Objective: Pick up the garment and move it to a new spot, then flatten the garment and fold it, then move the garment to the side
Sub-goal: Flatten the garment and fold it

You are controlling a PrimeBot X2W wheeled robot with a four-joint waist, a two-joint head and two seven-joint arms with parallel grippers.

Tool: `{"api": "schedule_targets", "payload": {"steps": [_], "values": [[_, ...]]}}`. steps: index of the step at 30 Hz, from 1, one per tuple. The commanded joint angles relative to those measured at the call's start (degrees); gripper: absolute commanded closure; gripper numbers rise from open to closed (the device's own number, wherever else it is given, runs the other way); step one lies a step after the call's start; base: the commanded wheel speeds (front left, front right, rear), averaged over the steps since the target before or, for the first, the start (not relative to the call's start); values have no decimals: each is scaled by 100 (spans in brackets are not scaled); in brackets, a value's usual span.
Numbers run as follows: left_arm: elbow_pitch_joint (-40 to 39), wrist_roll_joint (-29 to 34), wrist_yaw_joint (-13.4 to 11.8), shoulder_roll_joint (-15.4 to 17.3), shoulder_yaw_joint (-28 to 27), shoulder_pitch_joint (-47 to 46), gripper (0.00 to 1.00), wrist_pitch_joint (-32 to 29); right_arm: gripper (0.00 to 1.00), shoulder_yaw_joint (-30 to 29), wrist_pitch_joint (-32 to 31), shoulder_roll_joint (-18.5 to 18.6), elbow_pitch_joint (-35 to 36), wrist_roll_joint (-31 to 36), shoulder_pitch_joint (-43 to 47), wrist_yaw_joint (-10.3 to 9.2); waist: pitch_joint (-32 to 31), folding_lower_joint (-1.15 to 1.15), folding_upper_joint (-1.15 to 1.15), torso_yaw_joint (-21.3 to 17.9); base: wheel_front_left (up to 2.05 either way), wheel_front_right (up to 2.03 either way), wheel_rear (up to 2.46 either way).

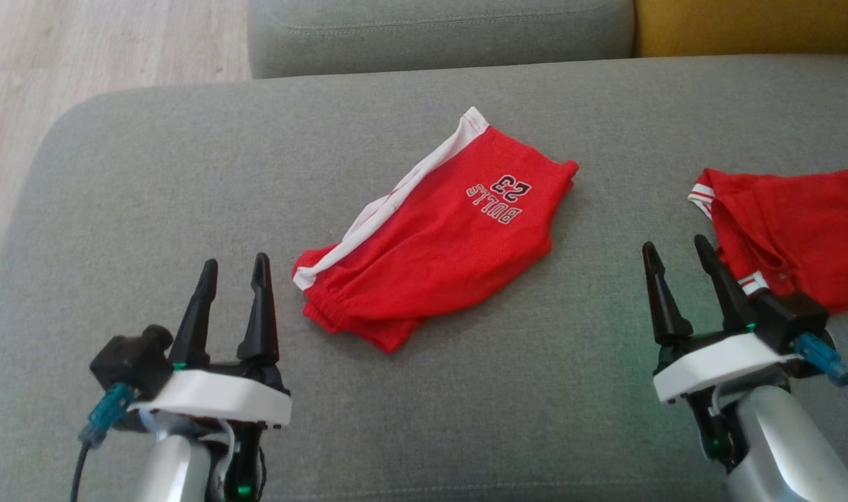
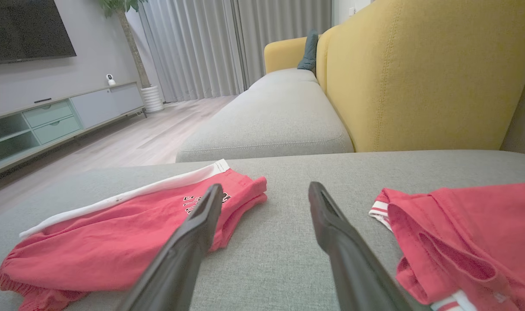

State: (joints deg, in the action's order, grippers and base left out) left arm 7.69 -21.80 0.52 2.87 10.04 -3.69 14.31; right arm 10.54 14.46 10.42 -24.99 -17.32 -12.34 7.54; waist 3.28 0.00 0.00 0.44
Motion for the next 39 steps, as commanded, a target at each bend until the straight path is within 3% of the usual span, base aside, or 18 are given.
{"api": "schedule_targets", "payload": {"steps": [1, 9, 18, 21, 31, 39], "values": [[-202, -19, -2, 4, -200, -152, 0, 68, 0, 31, 53, -19, 239, 64, -162, -5, 11, 0, 0, 19, 0, 0, 0], [-206, -173, -75, 2, 32, -224, 0, 69, 0, -315, -245, -132, 268, 191, -153, -5, 132, 0, 0, 347, 0, 0, 0], [-118, -224, -141, 1, 421, -390, 0, 69, 0, -840, -1349, -508, 66, -1280, -721, -5, 553, 0, 0, 985, 0, 0, 0], [-108, -222, -158, 1, 540, -453, 0, 69, 0, -1081, -1674, -545, -186, -1499, -951, -5, 663, 0, 0, 1196, 0, 0, 0], [-140, -304, -199, 1, 720, -579, 0, 69, 0, -2194, -2433, -607, -1318, -1164, -1677, -5, 895, 0, 0, 1719, 0, 0, 0], [-211, -383, -260, 1, 800, -684, 0, 69, 0, -2648, -2917, -579, -1861, -883, -2156, -5, 1114, 0, 0, 2000, 0, 0, 0]]}}
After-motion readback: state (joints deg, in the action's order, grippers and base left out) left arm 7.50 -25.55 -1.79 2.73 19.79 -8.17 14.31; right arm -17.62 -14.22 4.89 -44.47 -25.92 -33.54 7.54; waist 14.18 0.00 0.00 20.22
